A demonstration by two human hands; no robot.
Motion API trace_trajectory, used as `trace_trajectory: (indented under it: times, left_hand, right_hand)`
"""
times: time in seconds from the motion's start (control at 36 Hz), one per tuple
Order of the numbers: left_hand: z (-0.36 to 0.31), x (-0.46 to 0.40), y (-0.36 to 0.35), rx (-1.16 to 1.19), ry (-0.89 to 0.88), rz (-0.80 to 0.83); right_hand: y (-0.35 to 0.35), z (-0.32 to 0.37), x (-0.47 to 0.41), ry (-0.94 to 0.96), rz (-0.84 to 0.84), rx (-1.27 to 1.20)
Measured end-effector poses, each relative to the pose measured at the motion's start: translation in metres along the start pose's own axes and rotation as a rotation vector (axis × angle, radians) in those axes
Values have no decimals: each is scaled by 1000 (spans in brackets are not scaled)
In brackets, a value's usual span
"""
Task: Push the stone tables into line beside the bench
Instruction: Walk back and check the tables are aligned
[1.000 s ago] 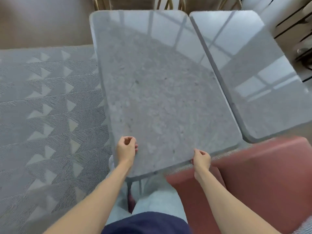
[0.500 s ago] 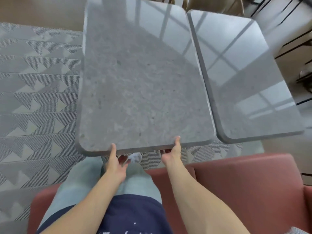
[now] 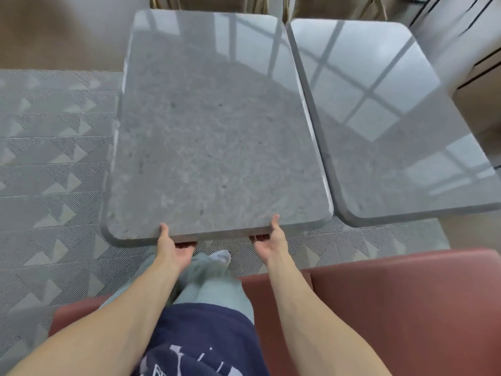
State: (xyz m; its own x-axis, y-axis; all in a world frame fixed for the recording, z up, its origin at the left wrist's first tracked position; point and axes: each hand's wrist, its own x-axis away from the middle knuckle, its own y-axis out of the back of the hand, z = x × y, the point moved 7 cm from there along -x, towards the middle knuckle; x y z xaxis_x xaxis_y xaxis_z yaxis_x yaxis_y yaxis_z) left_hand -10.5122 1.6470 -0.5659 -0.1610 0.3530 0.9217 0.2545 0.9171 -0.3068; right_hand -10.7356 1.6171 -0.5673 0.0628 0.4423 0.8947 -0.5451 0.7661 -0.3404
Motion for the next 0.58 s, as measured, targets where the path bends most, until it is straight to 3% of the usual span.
trace_trajectory:
  times: [0.17,0.58]
  left_hand:
    - [-1,-2,3,1,-16,-32]
    - [3,-7,4,-39,-78,-79]
  right_hand:
    - [-2,1,-4,-24,69,-4]
    - [0,7,0,-126,47,-6]
